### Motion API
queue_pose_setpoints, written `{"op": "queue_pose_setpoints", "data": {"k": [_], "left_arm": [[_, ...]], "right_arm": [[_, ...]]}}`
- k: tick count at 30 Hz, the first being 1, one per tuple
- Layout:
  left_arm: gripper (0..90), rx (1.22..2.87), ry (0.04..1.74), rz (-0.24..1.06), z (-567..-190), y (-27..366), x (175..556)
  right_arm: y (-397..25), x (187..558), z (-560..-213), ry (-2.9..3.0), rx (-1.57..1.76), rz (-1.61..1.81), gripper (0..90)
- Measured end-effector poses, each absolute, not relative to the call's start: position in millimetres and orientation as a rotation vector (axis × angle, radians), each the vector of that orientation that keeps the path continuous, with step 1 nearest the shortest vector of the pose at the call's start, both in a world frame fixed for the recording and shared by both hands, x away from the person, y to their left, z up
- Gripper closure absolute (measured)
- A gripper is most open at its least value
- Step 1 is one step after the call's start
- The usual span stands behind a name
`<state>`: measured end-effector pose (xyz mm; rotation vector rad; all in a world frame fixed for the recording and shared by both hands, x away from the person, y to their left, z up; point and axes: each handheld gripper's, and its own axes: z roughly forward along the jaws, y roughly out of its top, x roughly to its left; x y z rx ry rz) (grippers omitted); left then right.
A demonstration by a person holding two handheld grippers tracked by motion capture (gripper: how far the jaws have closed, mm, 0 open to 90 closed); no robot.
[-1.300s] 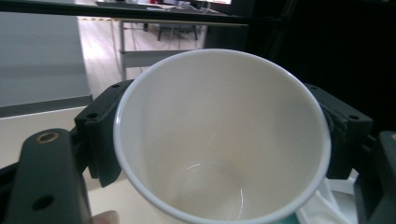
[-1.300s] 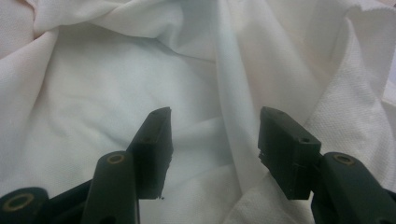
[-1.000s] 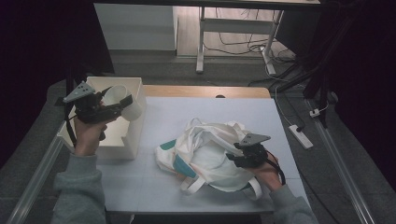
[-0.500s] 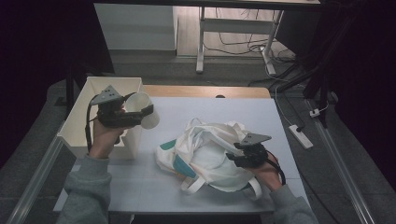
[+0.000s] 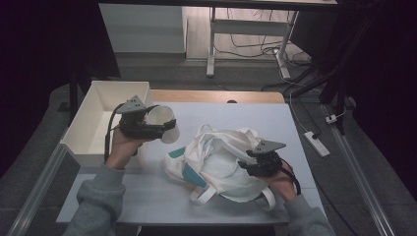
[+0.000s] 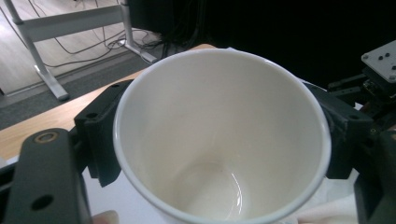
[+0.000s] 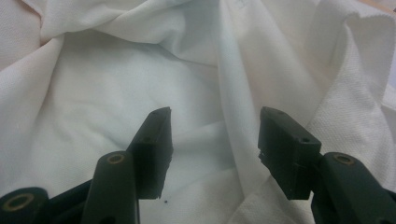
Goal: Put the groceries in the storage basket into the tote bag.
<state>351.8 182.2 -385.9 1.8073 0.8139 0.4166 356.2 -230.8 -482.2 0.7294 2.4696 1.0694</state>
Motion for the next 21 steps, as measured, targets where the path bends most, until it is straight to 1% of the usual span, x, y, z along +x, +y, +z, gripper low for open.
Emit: {"op": "queue_pose_setpoints", "data": {"k": [5, 8, 15, 21], "left_arm": [[19.7, 1.824, 0.794, 0.371, -390, 174, 354], [19.7, 1.824, 0.774, 0.323, -392, 169, 355], [19.7, 1.880, 0.747, 0.311, -398, 149, 356], [19.7, 1.930, 0.706, 0.279, -406, 126, 357]], "right_arm": [[-230, 355, -481, 2.462, 0.719, 1.087, 44.6], [-228, 354, -480, 2.460, 0.707, 1.102, 44.6], [-223, 351, -477, 2.458, 0.686, 1.156, 44.1], [-216, 348, -473, 2.449, 0.664, 1.180, 40.7]]}}
